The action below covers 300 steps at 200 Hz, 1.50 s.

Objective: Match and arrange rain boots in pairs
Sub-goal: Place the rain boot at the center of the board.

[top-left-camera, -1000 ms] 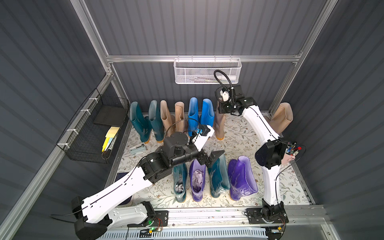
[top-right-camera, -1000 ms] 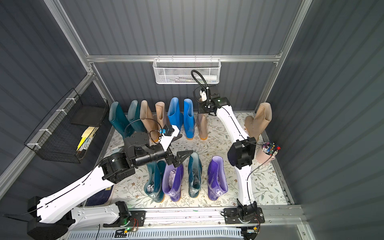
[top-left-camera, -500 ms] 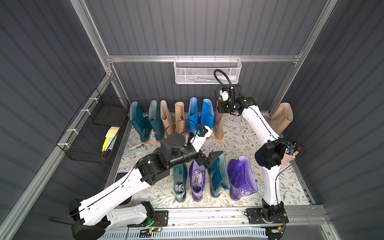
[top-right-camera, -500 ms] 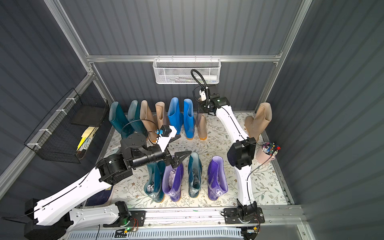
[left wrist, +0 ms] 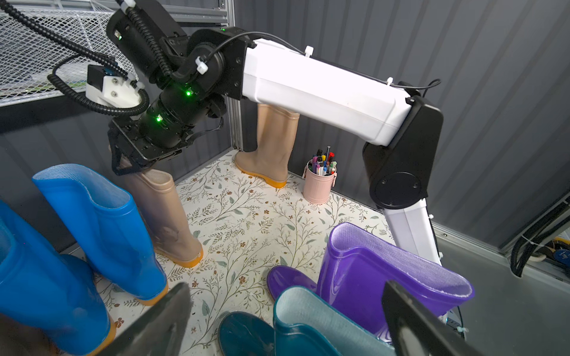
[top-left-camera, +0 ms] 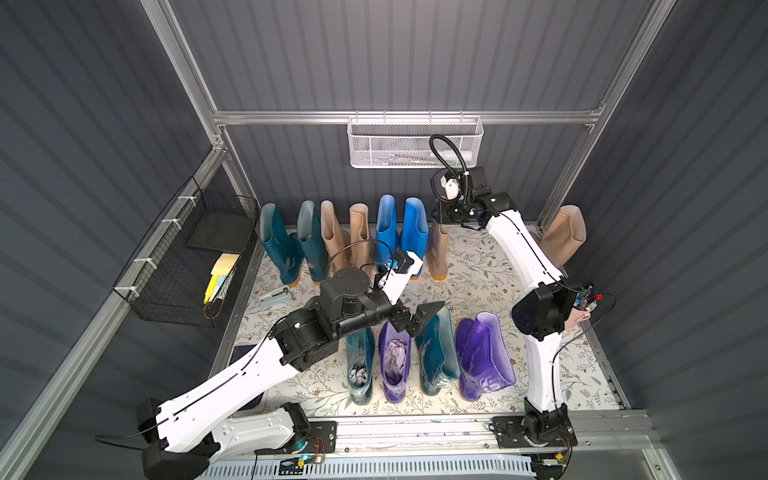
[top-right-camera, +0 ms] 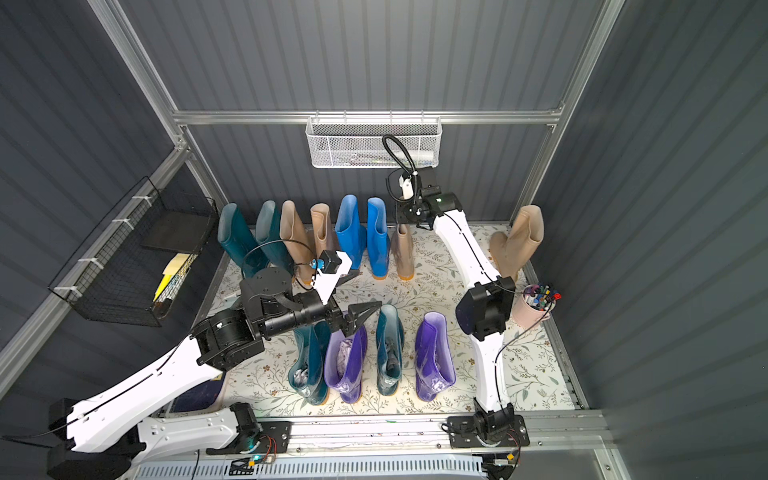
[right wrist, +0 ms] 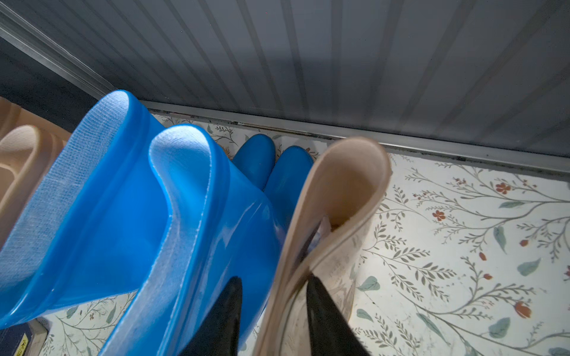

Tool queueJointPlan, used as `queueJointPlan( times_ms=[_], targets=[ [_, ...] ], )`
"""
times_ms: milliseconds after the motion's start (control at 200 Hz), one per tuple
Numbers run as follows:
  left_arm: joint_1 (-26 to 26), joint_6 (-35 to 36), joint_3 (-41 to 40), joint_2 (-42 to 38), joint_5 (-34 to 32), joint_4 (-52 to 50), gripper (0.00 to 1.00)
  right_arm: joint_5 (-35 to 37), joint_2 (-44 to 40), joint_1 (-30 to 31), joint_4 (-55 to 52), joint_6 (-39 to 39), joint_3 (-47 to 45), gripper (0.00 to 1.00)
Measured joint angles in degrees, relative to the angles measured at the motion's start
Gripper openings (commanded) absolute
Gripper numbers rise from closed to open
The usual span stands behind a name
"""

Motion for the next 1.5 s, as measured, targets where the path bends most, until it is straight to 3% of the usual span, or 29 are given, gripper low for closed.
queueJointPlan(
  times_ms=[800,1226,1501],
  targets=[
    [0.0,0.0,-2.5,-4.3,-1.5,-1.0,0.99,3.1,-5.8,0.0,0.2,-0.8,-0.6,0.67],
    [0.0,0.0,-3.0,-6.4,-2.1,-1.1,0.99,4.4,-9.4,-0.7,-0.3,-0.7,-2.2,0.73],
    [0.0,0.0,-3.3,-6.5,-2.5,-1.1,1.0,5.4,-14.9,-4.5,0.0,-0.8,-7.4,0.78]
  ],
)
